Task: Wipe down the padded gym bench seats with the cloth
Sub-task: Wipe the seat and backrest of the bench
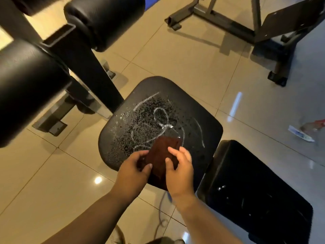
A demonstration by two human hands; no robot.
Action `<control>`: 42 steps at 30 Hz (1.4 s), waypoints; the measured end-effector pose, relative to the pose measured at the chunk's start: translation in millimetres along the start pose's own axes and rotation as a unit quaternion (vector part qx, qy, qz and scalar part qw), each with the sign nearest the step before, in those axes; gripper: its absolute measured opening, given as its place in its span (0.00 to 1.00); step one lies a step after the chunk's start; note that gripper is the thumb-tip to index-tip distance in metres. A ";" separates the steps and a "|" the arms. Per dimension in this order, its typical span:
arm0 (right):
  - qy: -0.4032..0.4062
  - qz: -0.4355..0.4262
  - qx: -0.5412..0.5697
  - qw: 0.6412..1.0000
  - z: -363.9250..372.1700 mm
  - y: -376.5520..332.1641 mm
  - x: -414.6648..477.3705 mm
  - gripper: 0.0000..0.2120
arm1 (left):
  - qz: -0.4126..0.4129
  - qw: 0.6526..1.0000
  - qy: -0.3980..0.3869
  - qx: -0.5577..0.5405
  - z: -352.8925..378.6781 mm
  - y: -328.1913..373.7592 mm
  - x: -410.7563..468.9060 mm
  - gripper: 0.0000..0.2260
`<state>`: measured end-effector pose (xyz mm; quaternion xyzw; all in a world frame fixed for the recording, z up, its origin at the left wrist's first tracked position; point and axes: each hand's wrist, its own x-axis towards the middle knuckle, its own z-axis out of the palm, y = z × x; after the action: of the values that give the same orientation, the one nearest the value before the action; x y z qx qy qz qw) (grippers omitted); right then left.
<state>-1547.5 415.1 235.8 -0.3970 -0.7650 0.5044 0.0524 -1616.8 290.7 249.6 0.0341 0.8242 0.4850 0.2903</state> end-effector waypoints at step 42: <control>0.042 -0.208 -0.417 0.883 77.5 81.9 42.0 0.29 | 0.248 0.871 0.200 0.374 -9.1 -109.4 89.4 0.23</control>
<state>-1567.9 400.7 118.1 -0.2345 -0.9669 0.0986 0.0183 -1670.9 256.2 123.4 0.2461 0.9488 0.1930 -0.0448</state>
